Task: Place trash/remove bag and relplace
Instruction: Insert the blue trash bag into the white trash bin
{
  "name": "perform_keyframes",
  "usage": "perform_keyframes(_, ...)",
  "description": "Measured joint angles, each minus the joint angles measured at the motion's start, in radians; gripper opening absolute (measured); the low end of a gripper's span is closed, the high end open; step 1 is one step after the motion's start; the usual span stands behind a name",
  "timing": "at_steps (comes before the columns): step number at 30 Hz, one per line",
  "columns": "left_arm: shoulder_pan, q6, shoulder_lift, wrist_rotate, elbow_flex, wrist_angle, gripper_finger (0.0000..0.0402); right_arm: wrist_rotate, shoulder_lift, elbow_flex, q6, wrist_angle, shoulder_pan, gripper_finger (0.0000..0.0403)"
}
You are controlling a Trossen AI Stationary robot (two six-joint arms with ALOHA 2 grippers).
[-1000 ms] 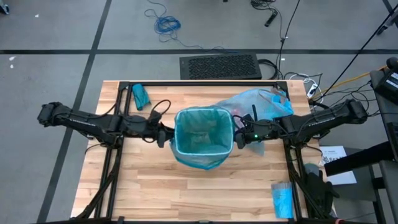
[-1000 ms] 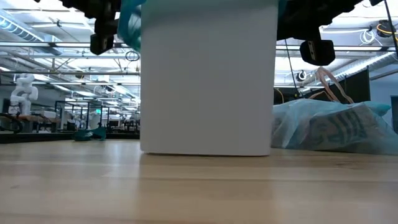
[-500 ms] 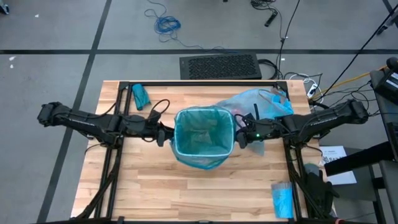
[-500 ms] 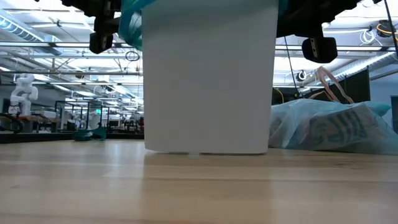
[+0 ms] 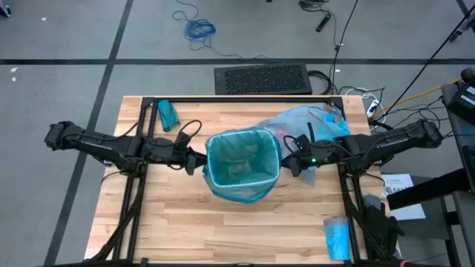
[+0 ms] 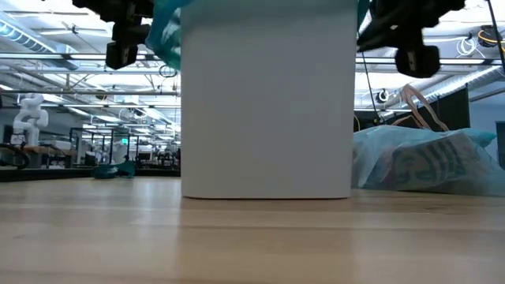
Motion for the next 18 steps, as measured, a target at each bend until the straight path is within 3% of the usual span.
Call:
perform_keyframes(4,0.0,0.016,-0.004,-0.008,0.0,-0.009,0.0132,0.006,-0.038,-0.001,0.041,-0.104,0.001,0.0071)
perform_keyframes(7,0.0,0.023,-0.003,-0.019,0.0,-0.037,0.0132,0.066,-0.068,-0.002,0.043,-0.033,0.041,0.0076)
perform_keyframes(13,0.006,0.025,-0.004,-0.06,0.0,-0.057,0.0132,0.242,-0.079,-0.001,0.076,0.004,0.172,0.0009)
perform_keyframes(18,0.007,0.041,-0.004,-0.06,0.0,-0.057,0.0132,0.363,-0.077,-0.002,0.156,-0.022,0.263,0.0001)
